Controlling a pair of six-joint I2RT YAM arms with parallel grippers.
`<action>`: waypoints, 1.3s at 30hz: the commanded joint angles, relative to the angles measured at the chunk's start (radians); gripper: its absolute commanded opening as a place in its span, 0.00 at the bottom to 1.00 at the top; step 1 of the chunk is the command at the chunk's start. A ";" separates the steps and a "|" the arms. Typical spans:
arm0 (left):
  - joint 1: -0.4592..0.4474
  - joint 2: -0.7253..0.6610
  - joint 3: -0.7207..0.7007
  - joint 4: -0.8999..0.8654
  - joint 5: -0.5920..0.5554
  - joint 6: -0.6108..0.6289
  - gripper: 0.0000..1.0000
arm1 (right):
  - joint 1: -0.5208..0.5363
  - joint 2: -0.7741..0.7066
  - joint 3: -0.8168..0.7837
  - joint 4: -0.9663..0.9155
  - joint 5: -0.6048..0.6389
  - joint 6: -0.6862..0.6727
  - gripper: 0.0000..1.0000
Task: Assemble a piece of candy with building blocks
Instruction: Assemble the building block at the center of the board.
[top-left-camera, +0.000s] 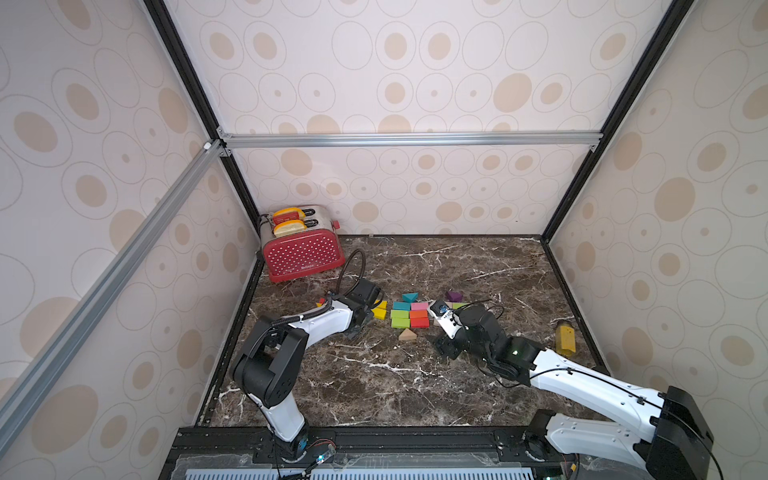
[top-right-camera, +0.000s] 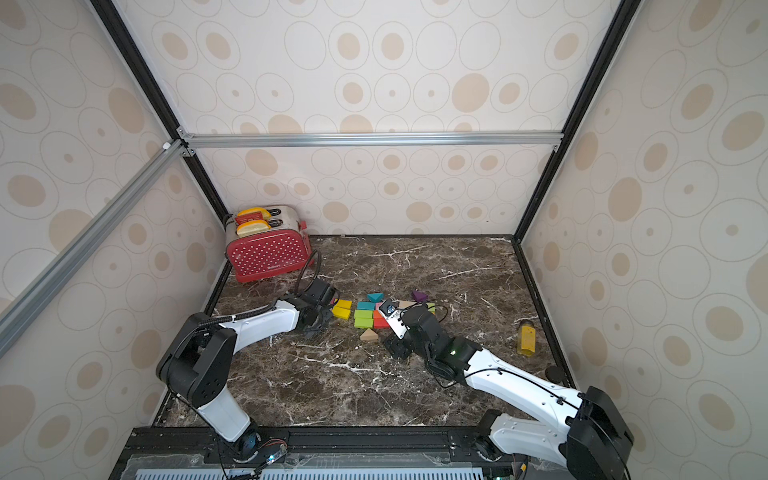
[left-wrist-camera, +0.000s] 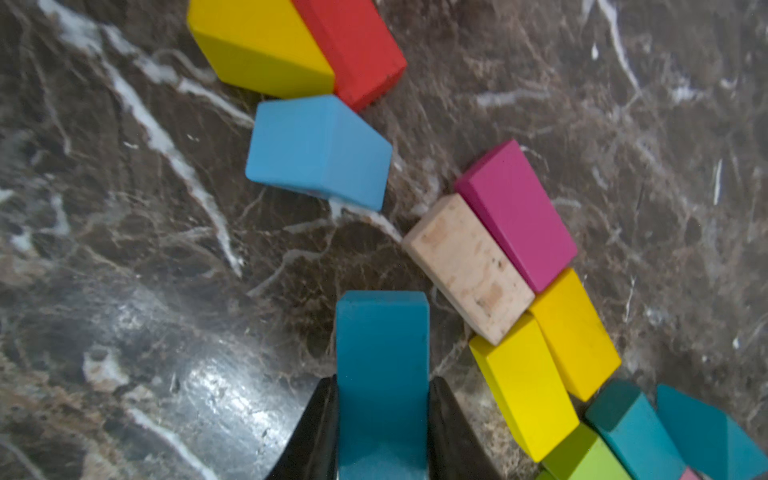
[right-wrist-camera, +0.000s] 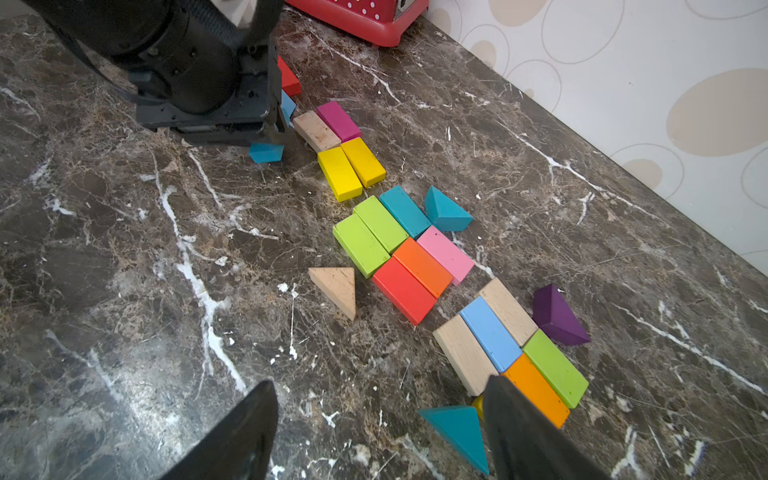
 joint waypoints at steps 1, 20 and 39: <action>0.009 0.031 0.041 -0.019 -0.025 -0.063 0.27 | -0.003 0.015 -0.012 0.013 -0.009 0.012 0.81; 0.019 0.097 0.040 0.033 0.044 -0.131 0.45 | -0.003 0.021 -0.018 0.014 -0.018 0.011 0.81; 0.017 -0.111 -0.093 0.034 0.044 0.049 0.53 | -0.003 0.038 -0.019 0.020 -0.024 0.009 0.81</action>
